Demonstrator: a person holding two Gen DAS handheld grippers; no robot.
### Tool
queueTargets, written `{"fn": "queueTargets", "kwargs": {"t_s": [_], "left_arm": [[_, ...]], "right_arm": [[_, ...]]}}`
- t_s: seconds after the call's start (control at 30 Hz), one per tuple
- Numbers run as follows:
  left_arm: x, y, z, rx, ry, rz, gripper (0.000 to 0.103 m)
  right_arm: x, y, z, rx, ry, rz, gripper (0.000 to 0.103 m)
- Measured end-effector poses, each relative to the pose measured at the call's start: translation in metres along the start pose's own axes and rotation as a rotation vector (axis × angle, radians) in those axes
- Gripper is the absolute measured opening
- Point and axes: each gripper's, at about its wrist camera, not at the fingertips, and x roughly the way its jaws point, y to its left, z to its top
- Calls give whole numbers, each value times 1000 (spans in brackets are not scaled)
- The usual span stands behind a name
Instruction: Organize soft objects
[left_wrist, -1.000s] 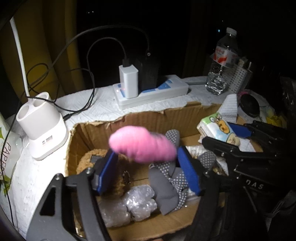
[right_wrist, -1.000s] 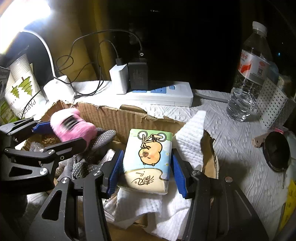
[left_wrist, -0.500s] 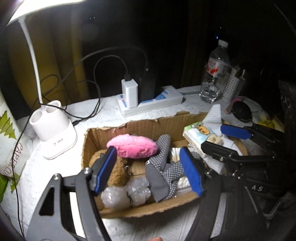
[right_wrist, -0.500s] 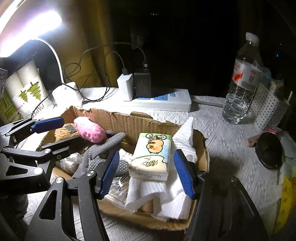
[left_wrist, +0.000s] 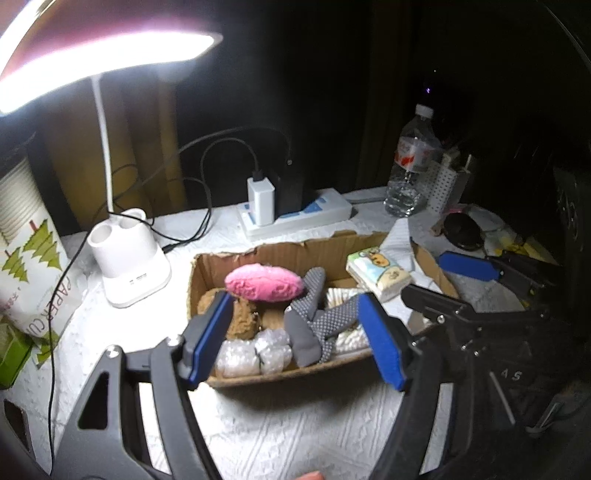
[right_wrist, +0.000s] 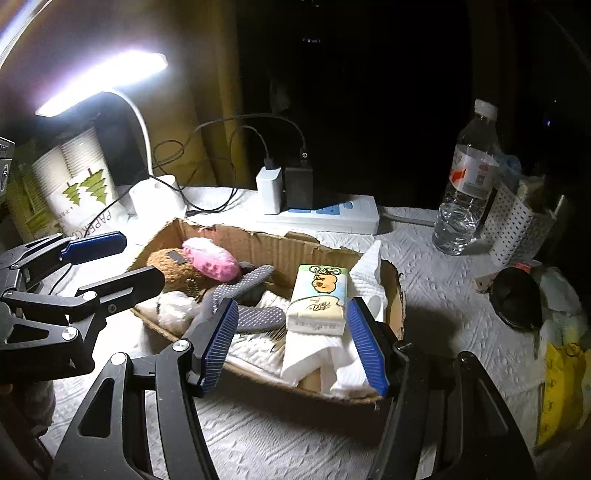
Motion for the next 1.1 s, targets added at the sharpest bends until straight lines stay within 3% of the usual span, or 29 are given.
{"fn": "queueTargets", "kwargs": {"t_s": [0.7, 0.77, 0.9, 1.1], "left_arm": [[-74, -3, -20, -16, -76, 3, 72], [-82, -4, -21, -17, -92, -1, 73], [-98, -5, -22, -31, -118, -18, 86], [-125, -5, -21, -45, -161, -10, 87]], "right_arm": [[-66, 27, -18, -19, -59, -6, 65], [-75, 30, -19, -18, -71, -6, 65], [-91, 34, -20, -18, -92, -8, 65], [-116, 39, -21, -20, -124, -19, 65]]}}
